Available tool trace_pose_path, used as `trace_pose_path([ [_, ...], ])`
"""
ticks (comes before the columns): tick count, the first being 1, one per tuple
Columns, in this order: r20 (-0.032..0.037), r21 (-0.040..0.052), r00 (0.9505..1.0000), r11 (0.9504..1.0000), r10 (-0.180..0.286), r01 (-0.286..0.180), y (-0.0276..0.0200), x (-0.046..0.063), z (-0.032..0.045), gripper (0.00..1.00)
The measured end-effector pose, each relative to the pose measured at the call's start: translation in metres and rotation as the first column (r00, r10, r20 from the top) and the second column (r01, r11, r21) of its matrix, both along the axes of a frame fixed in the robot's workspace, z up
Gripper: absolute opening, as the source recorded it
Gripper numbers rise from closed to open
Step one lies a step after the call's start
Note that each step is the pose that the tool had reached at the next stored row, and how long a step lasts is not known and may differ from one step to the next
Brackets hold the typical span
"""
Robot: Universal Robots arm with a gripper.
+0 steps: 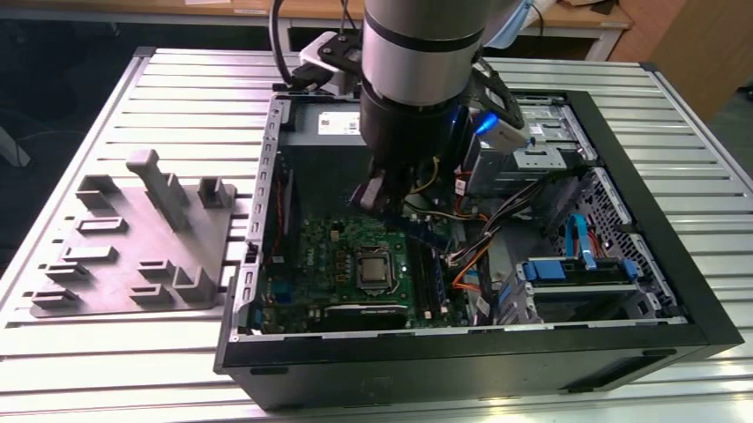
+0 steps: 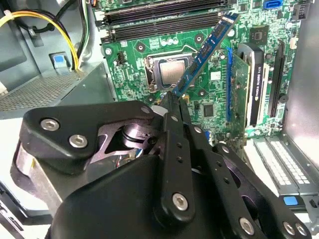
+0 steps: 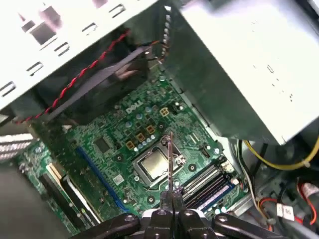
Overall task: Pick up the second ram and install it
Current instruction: 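Insert the second ram into the second slot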
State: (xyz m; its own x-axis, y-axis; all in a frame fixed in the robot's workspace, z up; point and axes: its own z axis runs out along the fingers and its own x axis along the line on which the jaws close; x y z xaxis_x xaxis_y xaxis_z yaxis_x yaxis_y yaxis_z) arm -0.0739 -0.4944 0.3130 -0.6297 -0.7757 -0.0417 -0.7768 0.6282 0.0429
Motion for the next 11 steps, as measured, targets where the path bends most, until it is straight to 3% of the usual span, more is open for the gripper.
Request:
trace_pose_path([
  [3, 0.0001, 0.0000, 0.9999, 0.9999, -0.011, 0.011, 0.0000, 0.0000, 0.0000, 0.12],
  [6, 0.0000, 0.0000, 0.9981, 0.9981, -0.061, 0.061, 0.0000, 0.0000, -0.0003, 0.12],
  [11, 0.0000, 0.0001, 0.9885, 0.9885, -0.152, 0.152, 0.0000, 0.0000, -0.0006, 0.12],
])
